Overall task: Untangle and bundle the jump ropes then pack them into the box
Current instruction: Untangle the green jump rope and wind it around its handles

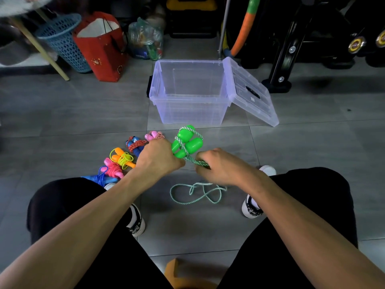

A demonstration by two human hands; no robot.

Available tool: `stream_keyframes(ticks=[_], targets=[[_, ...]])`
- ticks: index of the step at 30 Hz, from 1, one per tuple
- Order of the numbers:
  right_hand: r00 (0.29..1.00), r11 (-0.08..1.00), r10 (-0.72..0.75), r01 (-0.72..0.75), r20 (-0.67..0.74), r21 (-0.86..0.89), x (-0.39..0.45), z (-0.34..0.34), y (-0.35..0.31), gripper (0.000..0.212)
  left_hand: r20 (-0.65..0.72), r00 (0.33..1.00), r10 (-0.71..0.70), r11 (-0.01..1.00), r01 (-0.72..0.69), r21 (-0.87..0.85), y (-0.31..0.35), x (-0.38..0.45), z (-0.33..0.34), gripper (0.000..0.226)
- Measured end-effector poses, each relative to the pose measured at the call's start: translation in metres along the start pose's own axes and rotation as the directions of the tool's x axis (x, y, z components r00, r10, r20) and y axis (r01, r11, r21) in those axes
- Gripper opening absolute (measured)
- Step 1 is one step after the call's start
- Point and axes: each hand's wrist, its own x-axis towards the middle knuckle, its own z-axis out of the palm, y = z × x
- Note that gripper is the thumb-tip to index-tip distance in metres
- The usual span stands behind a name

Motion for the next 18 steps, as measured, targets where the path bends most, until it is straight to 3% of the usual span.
stream_keyframes(ticks=[4, 8, 12, 14, 16, 18], targets=[[0.999, 0.998, -0.025, 0.024, -0.021, -0.057, -0.006, -0.012, -0.001, 0.020, 0.057, 0.998, 0.023, 0.969, -0.036, 0.244, 0.006, -0.003, -0.002, 0.038], [0.996, 0.998, -0.053, 0.051, -0.073, -0.023, -0.004, -0.024, 0.003, 0.024, 0.124, 0.973, 0.194, 0.843, -0.230, 0.486, 0.009, -0.006, 0.005, 0.044], [0.987, 0.992, 0.003, 0.017, -0.158, 0.128, 0.006, -0.032, 0.021, 0.024, 0.257, 0.841, 0.477, 0.621, -0.529, 0.578, 0.018, -0.014, 0.005, 0.025], [0.986, 0.976, 0.052, -0.016, -0.161, 0.218, 0.010, -0.033, 0.031, 0.024, 0.289, 0.774, 0.563, 0.556, -0.614, 0.561, 0.014, -0.013, 0.001, 0.024], [0.993, 0.960, 0.067, -0.038, -0.098, 0.277, 0.012, -0.030, 0.038, 0.023, 0.211, 0.700, 0.682, 0.545, -0.679, 0.491, 0.006, -0.012, -0.003, 0.025], [0.997, 0.911, 0.081, -0.076, 0.004, 0.404, 0.013, -0.026, 0.040, 0.027, 0.012, 0.626, 0.780, 0.571, -0.719, 0.396, -0.002, -0.012, -0.006, 0.030]])
